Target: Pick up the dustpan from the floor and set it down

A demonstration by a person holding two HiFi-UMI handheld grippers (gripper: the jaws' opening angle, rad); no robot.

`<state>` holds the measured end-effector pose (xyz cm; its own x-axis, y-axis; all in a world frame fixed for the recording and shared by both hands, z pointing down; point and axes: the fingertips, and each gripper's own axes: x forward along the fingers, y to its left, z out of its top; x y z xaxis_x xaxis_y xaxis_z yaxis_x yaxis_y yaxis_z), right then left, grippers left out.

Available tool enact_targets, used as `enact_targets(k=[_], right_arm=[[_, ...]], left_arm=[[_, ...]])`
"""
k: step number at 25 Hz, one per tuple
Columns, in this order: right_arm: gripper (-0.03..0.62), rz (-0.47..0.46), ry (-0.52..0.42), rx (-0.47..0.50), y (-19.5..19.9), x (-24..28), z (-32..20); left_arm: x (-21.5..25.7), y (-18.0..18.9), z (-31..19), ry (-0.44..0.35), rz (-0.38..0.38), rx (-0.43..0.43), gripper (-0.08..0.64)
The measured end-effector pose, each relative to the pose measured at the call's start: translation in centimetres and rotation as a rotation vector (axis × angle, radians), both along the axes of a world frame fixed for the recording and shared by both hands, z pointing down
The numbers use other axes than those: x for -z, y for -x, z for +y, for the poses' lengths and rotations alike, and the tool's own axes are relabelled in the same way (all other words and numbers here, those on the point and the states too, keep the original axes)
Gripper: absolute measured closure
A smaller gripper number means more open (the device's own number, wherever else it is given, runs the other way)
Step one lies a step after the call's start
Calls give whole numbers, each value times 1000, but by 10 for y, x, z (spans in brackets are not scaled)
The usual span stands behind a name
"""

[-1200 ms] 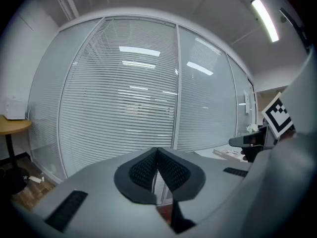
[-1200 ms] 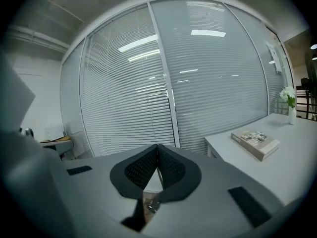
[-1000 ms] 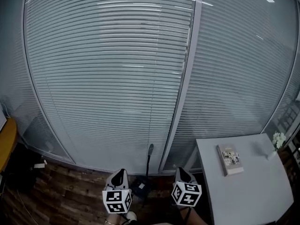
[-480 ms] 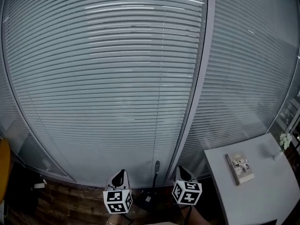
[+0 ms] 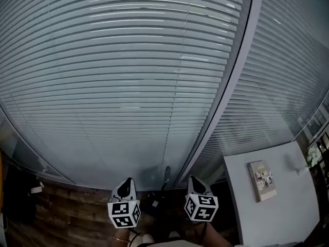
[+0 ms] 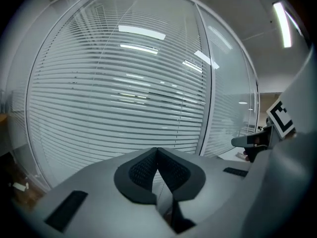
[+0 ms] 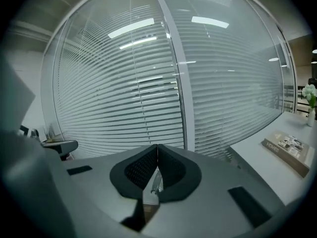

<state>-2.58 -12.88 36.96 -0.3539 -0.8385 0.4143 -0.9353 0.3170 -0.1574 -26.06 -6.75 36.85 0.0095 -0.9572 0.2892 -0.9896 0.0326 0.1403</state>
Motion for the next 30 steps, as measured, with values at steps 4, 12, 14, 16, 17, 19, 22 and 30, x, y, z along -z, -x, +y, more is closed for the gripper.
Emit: enact_targets(k=[4, 12, 14, 16, 17, 19, 22, 30], right_arm=[[560, -3, 32, 23, 5, -20, -10], [560, -5, 58, 43, 21, -73, -5], [560, -5, 57, 31, 21, -82, -6], [560, -6, 63, 24, 22, -93, -8], [560, -6, 71, 22, 23, -103, -8], [560, -6, 92, 16, 21, -131, -5], [560, -10, 129, 1, 16, -179, 8], [560, -6, 202, -6, 7, -263, 33]], left_arm=[[-14, -2, -3, 30, -19, 0, 541], [-64, -13, -3, 70, -36, -26, 541], [-74, -16, -5, 76, -36, -49, 541], [-83, -15, -7, 75, -37, -59, 541], [-90, -14, -7, 76, -40, -61, 541], [-115, -13, -5, 90, -48, -61, 541], [-161, -13, 5, 139, -60, -45, 541], [-237, -16, 24, 173, -48, 4, 541]])
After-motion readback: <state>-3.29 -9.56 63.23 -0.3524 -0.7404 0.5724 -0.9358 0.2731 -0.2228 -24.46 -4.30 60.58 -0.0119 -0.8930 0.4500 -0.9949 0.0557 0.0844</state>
